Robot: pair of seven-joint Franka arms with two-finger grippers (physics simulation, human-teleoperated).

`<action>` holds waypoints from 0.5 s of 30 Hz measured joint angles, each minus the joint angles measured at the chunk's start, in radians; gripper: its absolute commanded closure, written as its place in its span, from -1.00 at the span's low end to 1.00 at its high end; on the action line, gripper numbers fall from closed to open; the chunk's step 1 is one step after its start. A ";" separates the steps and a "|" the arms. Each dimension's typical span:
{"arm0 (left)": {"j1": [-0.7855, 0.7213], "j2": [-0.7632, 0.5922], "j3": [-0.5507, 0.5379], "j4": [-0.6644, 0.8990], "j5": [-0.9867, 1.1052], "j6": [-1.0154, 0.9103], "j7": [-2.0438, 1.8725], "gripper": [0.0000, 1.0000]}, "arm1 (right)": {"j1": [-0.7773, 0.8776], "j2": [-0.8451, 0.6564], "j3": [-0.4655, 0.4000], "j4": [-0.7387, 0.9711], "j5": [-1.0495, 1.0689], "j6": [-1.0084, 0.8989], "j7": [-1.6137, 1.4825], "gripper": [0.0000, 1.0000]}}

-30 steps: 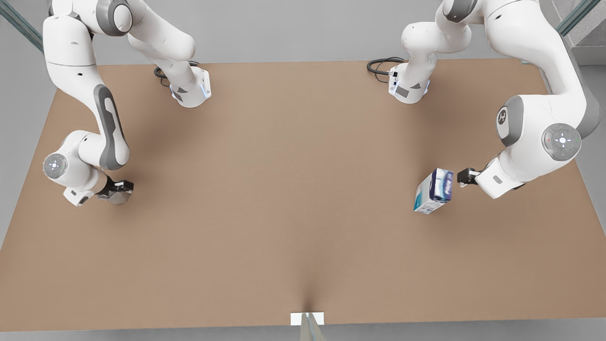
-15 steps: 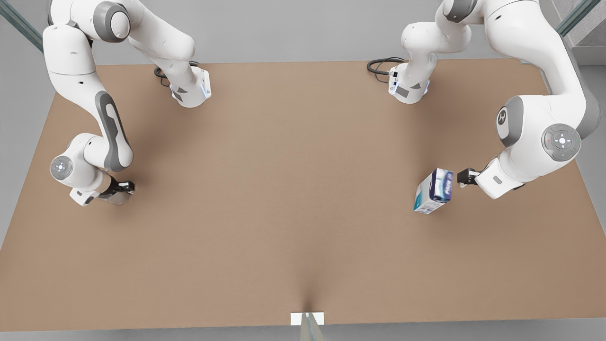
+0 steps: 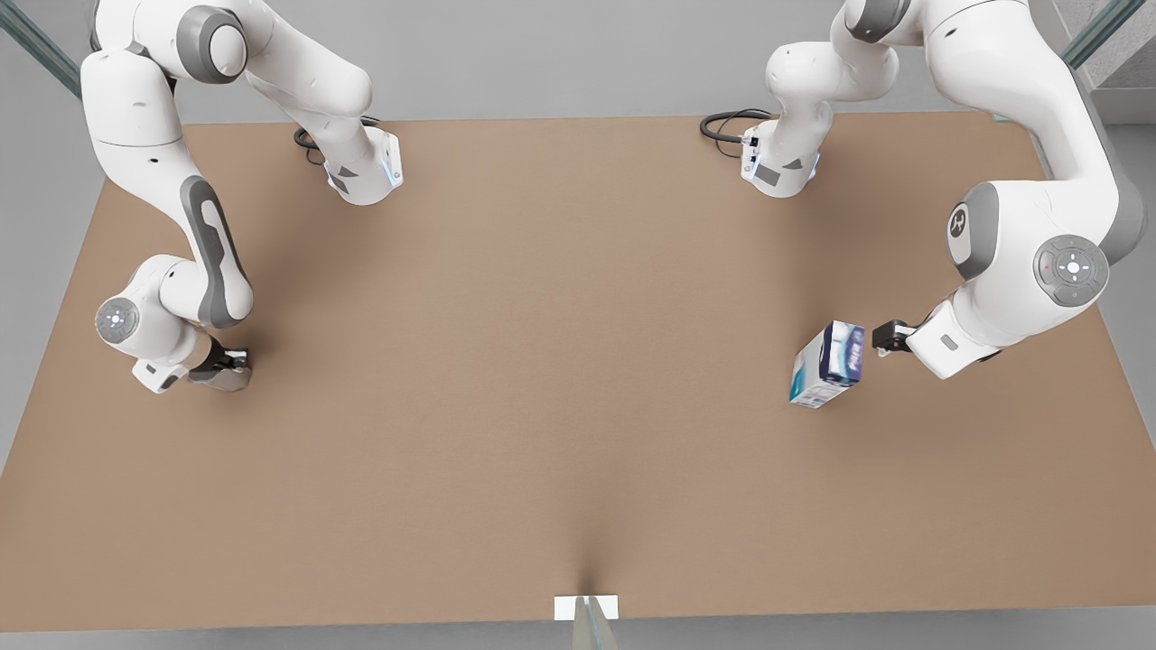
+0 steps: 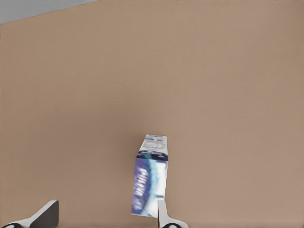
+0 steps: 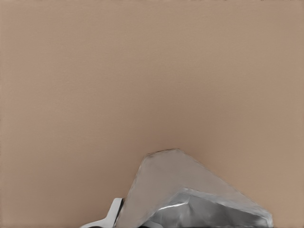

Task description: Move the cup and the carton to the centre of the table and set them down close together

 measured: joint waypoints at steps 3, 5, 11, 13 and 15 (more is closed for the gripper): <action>0.000 -0.002 0.000 0.000 0.000 0.000 0.000 -1.00 | 0.009 -0.006 0.002 0.003 0.000 -0.014 0.002 0.57; 0.000 -0.002 0.000 0.001 0.000 0.000 -0.002 -1.00 | 0.019 -0.011 0.007 0.003 0.001 -0.039 0.008 0.57; -0.001 -0.009 0.000 0.001 -0.001 -0.001 -0.009 -1.00 | 0.117 -0.048 0.011 0.043 0.001 -0.066 0.039 0.57; 0.000 -0.008 0.000 0.002 -0.001 0.000 -0.009 -1.00 | 0.172 -0.041 0.011 0.049 0.002 -0.056 0.061 0.57; -0.002 -0.008 0.000 0.002 -0.001 0.000 -0.014 -1.00 | 0.224 -0.047 0.011 0.049 0.001 -0.062 0.114 0.57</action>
